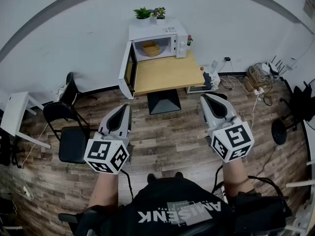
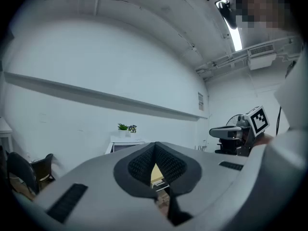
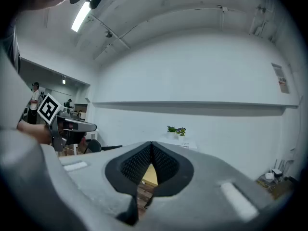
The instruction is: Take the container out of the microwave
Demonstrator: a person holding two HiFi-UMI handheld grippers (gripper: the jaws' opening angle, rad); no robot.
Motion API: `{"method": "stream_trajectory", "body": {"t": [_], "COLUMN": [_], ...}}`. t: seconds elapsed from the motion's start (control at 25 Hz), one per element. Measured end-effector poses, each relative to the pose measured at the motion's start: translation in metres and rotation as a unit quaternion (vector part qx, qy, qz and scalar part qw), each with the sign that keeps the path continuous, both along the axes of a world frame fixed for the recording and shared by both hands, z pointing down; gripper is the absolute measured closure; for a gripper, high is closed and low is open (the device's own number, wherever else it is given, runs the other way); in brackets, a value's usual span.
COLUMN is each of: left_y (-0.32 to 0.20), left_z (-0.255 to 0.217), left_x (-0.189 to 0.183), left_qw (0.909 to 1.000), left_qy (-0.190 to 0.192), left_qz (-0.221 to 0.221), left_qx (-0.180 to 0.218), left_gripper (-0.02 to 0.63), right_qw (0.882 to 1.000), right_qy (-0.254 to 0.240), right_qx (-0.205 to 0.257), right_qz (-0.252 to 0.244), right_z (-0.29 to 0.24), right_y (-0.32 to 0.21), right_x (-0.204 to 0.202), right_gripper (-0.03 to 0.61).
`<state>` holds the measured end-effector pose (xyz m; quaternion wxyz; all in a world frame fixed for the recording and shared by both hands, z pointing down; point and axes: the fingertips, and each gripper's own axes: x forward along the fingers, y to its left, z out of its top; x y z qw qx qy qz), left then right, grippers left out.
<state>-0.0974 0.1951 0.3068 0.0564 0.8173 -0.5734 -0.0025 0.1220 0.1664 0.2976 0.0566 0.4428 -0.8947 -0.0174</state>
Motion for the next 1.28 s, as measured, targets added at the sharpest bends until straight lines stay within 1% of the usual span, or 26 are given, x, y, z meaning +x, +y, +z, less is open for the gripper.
{"method": "stream_trajectory", "body": {"t": [0.24, 0.4, 0.52, 0.6, 0.88, 1.08, 1.28], "left_y": [0.004, 0.005, 0.007, 0.008, 0.007, 0.001, -0.006], "left_z": [-0.001, -0.003, -0.004, -0.004, 0.001, 0.005, 0.008], "left_x": [0.002, 0.005, 0.009, 0.013, 0.038, 0.057, 0.082], "left_qw": [1.0, 0.9999, 0.9999, 0.9999, 0.9997, 0.9994, 0.9984], "left_qy": [-0.005, -0.007, -0.007, -0.012, -0.026, -0.035, -0.055], "left_qz": [-0.005, -0.009, -0.01, -0.009, 0.002, 0.001, 0.006], "left_qx": [-0.002, -0.001, -0.001, 0.0, -0.003, -0.009, -0.008], "left_gripper": [0.612, 0.612, 0.612, 0.612, 0.612, 0.612, 0.612], "right_qw": [1.0, 1.0, 1.0, 0.999, 0.999, 0.999, 0.999], "right_qy": [0.001, -0.008, -0.018, -0.013, -0.01, -0.021, -0.019], "right_qx": [0.002, 0.003, 0.0, 0.001, 0.008, 0.009, 0.014], "right_qz": [-0.003, -0.006, -0.022, -0.03, -0.033, -0.027, -0.041], "right_z": [-0.001, -0.004, -0.004, -0.002, 0.002, 0.004, 0.009], "right_y": [0.003, 0.003, 0.007, 0.011, 0.014, 0.008, 0.008], "right_x": [0.002, 0.006, 0.007, 0.008, 0.027, 0.043, 0.059], "right_gripper": [0.572, 0.572, 0.572, 0.572, 0.572, 0.571, 0.571]}}
